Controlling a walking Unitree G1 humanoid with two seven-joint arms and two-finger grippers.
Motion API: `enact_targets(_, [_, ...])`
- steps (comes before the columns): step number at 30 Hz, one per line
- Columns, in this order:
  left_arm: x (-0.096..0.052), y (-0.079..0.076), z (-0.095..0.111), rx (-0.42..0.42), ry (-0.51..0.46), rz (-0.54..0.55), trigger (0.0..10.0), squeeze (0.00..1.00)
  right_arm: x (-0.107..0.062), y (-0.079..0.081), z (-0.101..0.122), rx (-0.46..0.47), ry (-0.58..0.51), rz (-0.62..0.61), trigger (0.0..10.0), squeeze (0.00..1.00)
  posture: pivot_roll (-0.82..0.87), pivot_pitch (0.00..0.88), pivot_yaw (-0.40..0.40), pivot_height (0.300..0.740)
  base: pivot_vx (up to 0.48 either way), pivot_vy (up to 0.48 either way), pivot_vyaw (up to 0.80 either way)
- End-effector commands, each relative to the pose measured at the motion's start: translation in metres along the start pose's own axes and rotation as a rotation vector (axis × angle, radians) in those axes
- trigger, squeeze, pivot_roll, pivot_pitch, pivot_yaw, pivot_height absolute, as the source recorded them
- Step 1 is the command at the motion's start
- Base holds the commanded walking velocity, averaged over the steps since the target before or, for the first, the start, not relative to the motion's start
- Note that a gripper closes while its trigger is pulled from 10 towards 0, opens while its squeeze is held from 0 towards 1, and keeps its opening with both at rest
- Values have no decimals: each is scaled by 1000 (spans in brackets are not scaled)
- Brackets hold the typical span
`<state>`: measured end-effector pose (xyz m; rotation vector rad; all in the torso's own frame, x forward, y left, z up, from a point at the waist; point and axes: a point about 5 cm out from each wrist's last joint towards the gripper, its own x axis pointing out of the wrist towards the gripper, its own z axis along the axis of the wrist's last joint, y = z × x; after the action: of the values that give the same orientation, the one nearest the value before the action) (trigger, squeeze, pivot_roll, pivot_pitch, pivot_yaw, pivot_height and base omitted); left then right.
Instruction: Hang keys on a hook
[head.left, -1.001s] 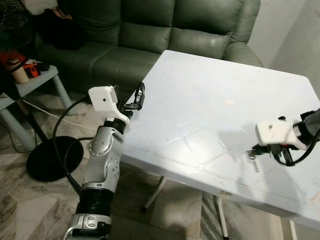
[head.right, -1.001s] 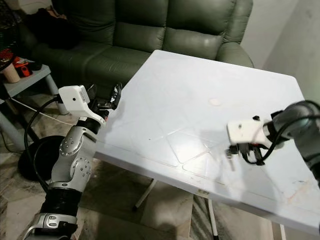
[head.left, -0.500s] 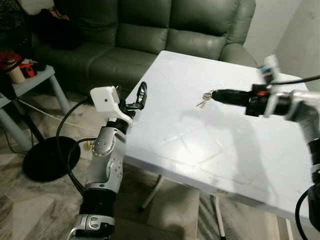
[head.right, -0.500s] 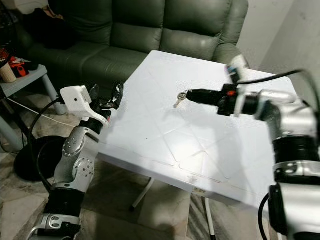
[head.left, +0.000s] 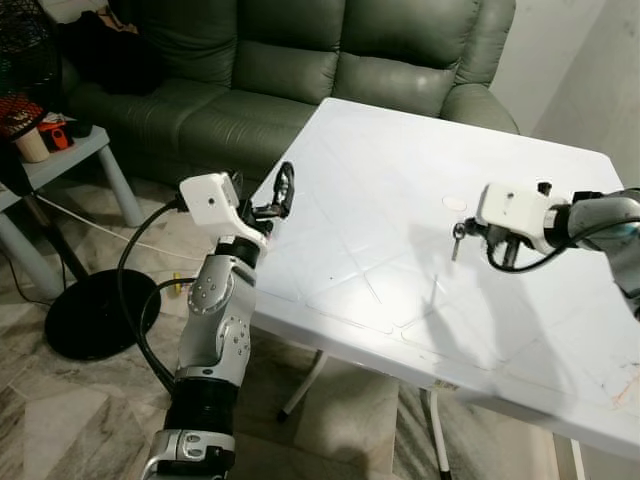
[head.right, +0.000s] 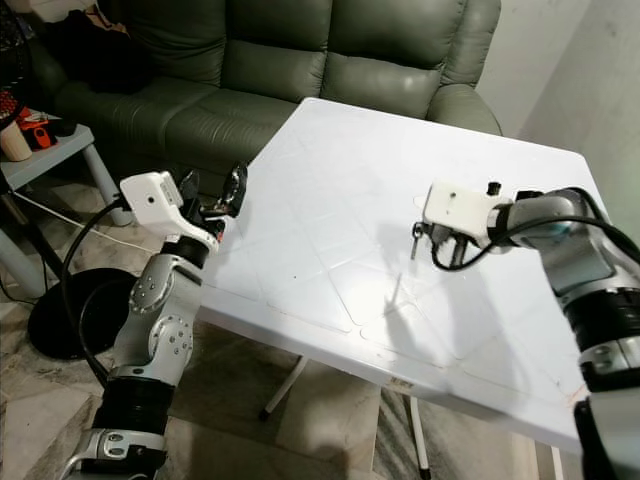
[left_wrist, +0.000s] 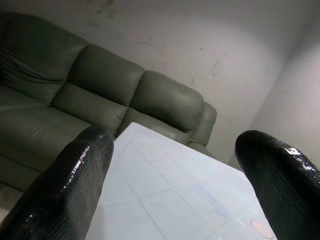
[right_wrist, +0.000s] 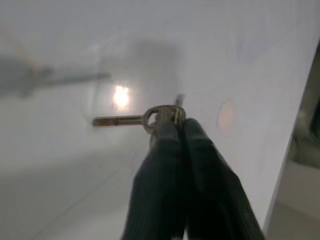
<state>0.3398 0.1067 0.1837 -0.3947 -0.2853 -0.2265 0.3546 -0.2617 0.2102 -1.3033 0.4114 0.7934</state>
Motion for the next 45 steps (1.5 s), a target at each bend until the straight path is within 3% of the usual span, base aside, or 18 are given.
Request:
enact_targets(1, [3,-5,6,-2,-22,-18,10000,0,-5,-5,3,10,-51,-19,10000,0,-39,21,-82,736,0,0,0])
enact_targets(3, [4,-5,7,-2,-25,-17,10000,0,-3,-1,7,91,-119,17,10000,0,-36,18,-83,736,0,0,0])
enact_targets(4, [5,-5,8,-5,-29,-15,10000,0,0,-12,26,425,-366,-25,10000,0,-33,13,-86,736,0,0,0])
enact_targets(8, [6,-4,9,-12,-37,-11,10000,0,4,-18,25,524,-456,-130,10000,0,-32,10,-87,736,0,0,0])
enact_targets(9, [6,-4,10,-15,-38,-10,10000,0,8,-18,23,681,-510,-150,10000,0,-32,10,-87,736,0,0,0])
enact_targets(10, [6,-3,10,-16,-40,-10,10000,0,15,-18,22,960,-615,-151,10000,0,-32,10,-87,736,0,0,0])
enact_targets(11, [6,-3,10,-16,-40,-10,10000,0,15,-18,22,960,-615,-151,10000,0,-32,10,-87,736,0,0,0])
enact_targets(12, [7,-3,11,-15,-43,-9,10000,0,19,-21,19,1245,-698,-177,10000,0,-21,7,-91,736,0,0,0])
enact_targets(15, [8,-1,13,-20,-48,-3,10000,0,26,-21,11,1622,-758,-229,10000,0,-21,7,-91,736,0,0,0])
enact_targets(19, [9,-1,14,-33,-51,0,10000,0,45,-2,-2,2053,-625,-400,10000,0,-21,11,-81,736,0,0,0])
enact_targets(23, [11,-3,14,-53,-51,-10,10000,0,54,18,-14,2294,-463,-492,10000,0,-16,12,-80,736,0,0,0])
enact_targets(25, [14,-4,16,-54,-52,-13,10000,0,64,44,-22,2413,-205,-554,10000,0,-17,7,-76,736,0,0,0])
enact_targets(28, [17,-6,16,-62,-51,-20,10000,0,70,56,-21,2460,-90,-545,10000,0,-17,5,-77,736,0,0,0])
enact_targets(30, [18,-7,17,-68,-50,-25,10000,0,72,50,-10,2436,-184,-494,10000,0,-17,5,-77,736,0,0,0])
enact_targets(33, [21,-11,17,-65,-45,-52,10000,0,58,17,11,2017,-535,-628,10000,0,-11,4,-76,736,0,0,0])
enact_targets(37, [24,-17,17,-63,-33,-97,10000,0,42,8,41,1799,-825,-768,10000,0,-9,4,-73,736,0,0,0])
enact_targets(40, [25,-17,17,-81,-36,-100,10000,0,34,3,53,1925,-1010,-713,10000,0,-7,1,-67,736,0,0,0])
enact_targets(45, [28,-17,22,-41,-54,-92,10000,0,31,4,66,1777,-990,-756,10000,0,-6,0,-58,736,0,0,0])
